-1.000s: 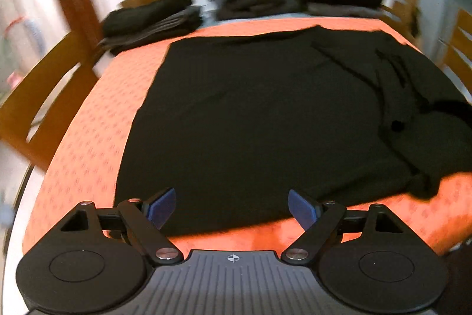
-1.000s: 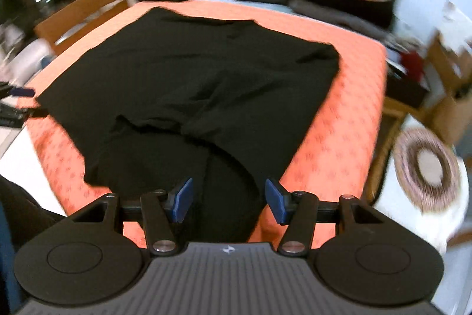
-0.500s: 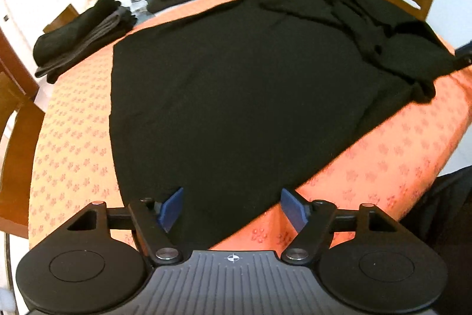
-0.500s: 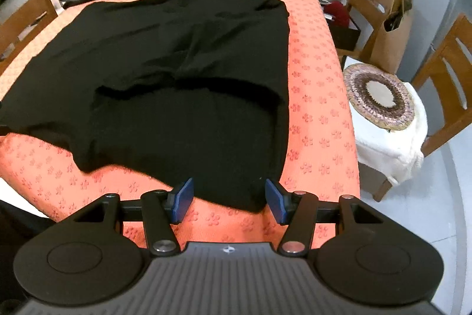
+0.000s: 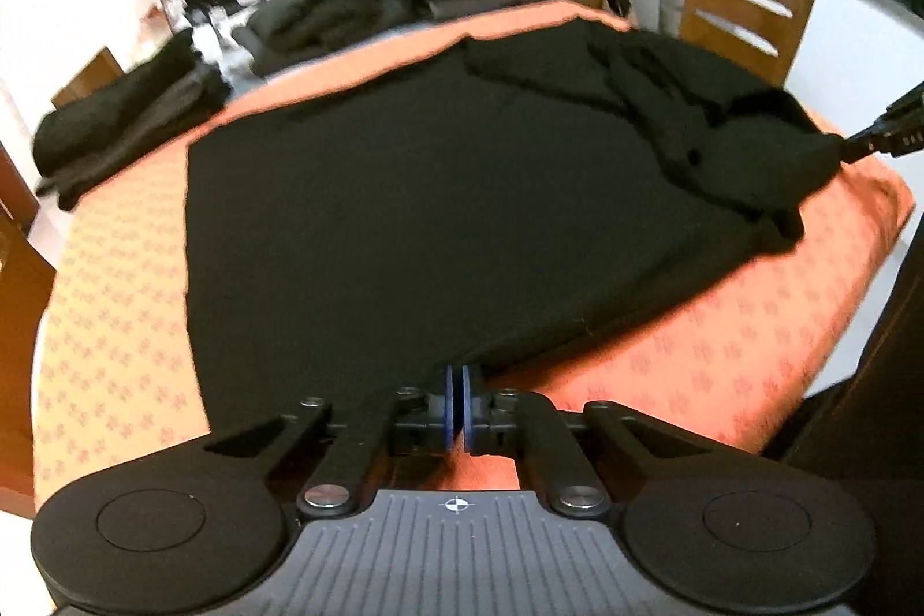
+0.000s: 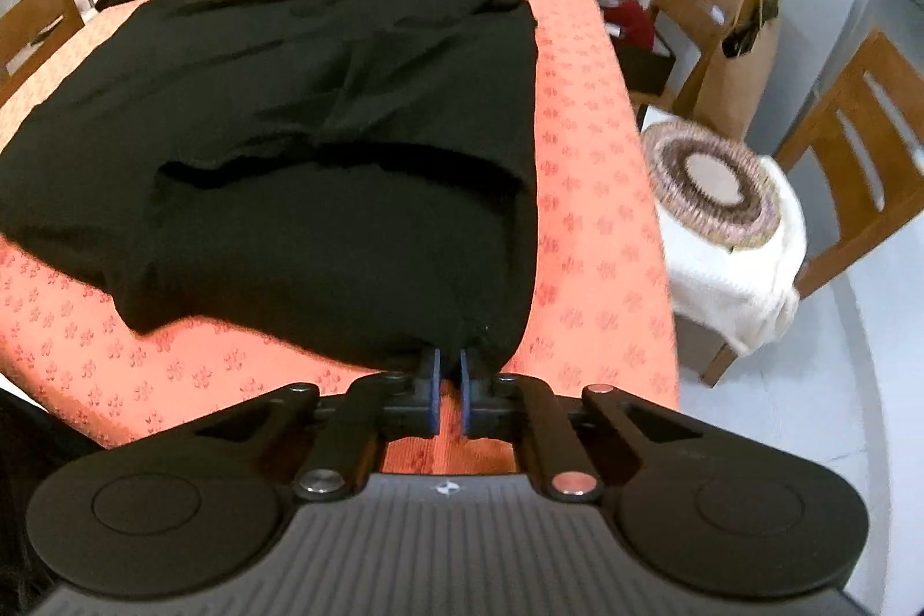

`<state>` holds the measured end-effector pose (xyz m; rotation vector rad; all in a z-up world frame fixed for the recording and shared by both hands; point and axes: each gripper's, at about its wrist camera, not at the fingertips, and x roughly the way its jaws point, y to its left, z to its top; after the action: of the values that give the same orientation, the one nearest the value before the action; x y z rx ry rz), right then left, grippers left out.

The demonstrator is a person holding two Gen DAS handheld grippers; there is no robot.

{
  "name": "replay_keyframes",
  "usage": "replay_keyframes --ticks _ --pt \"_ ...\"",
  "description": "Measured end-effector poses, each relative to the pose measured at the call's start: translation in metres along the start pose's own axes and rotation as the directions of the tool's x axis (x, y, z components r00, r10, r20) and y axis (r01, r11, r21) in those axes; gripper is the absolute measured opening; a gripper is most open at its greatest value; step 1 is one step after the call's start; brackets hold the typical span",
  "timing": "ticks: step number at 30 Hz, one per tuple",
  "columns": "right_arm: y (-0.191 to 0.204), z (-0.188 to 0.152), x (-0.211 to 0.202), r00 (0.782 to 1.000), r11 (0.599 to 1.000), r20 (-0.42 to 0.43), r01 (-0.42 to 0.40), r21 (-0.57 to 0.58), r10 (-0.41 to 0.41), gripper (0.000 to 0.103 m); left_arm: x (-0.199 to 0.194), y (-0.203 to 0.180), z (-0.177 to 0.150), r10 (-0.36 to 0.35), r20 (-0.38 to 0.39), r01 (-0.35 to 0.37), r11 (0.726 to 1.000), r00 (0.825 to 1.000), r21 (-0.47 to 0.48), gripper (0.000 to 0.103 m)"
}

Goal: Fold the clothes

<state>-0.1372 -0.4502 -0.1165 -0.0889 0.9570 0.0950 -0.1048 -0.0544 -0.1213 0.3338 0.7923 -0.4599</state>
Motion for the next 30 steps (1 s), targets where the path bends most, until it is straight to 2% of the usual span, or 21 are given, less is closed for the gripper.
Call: replay_keyframes --ticks 5,10,14,21,26,30 --pt "0.003 0.018 -0.014 0.998 0.999 0.049 0.036 -0.002 -0.036 0.006 -0.011 0.008 0.014 0.033 0.071 -0.032 0.999 0.997 -0.020 0.005" --pt "0.004 0.043 -0.027 0.991 0.997 0.105 0.079 -0.016 -0.077 0.006 -0.018 0.014 0.033 0.104 0.152 -0.101 0.995 0.983 -0.028 0.005" --pt "0.001 0.069 -0.028 0.986 0.994 0.136 0.104 -0.030 -0.100 0.006 -0.013 0.025 0.051 0.132 0.175 -0.122 0.990 0.976 -0.065 0.005" --pt "-0.008 0.126 0.009 0.984 0.989 0.139 0.120 -0.082 -0.108 0.006 0.020 0.059 0.083 0.177 0.137 -0.161 0.979 0.975 -0.122 0.002" --pt "-0.013 0.153 0.055 0.994 0.991 0.070 0.094 -0.100 -0.087 0.006 0.062 0.094 0.093 0.217 0.052 -0.203 0.960 0.975 -0.193 0.002" --pt "-0.017 0.163 0.084 0.997 0.993 0.004 0.078 -0.088 -0.078 0.007 0.075 0.110 0.095 0.188 0.017 -0.179 0.958 0.982 -0.225 0.004"
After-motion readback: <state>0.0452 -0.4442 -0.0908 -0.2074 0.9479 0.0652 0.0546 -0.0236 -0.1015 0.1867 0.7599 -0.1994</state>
